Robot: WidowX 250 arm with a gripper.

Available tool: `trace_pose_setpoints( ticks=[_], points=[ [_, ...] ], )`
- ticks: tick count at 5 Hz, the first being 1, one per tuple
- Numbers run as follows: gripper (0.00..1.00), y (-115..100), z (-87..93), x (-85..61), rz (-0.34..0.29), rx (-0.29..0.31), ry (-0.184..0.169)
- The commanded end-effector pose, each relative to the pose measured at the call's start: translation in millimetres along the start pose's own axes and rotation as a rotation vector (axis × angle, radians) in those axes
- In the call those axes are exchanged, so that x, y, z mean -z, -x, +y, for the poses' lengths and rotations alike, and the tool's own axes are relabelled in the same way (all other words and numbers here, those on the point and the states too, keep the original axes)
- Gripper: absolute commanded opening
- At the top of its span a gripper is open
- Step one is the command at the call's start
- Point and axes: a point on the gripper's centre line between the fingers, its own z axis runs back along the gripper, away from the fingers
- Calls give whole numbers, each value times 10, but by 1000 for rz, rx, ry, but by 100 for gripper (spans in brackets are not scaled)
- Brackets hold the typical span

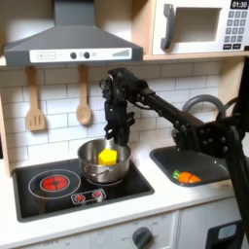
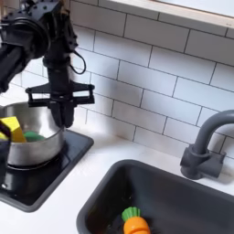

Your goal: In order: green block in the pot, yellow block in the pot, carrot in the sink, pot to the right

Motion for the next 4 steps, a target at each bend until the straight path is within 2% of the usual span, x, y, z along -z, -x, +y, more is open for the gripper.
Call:
trace_pose_setpoints(
  ticks=[1, 2, 3, 4],
  points=[
    [54, 40, -47, 26, 3, 2, 10],
    [100, 29, -27, 18, -11, -5, 19],
    [100, 63, 8, 47, -8, -16, 24],
    [100, 119, 6, -151, -57, -12, 45]
  ],
)
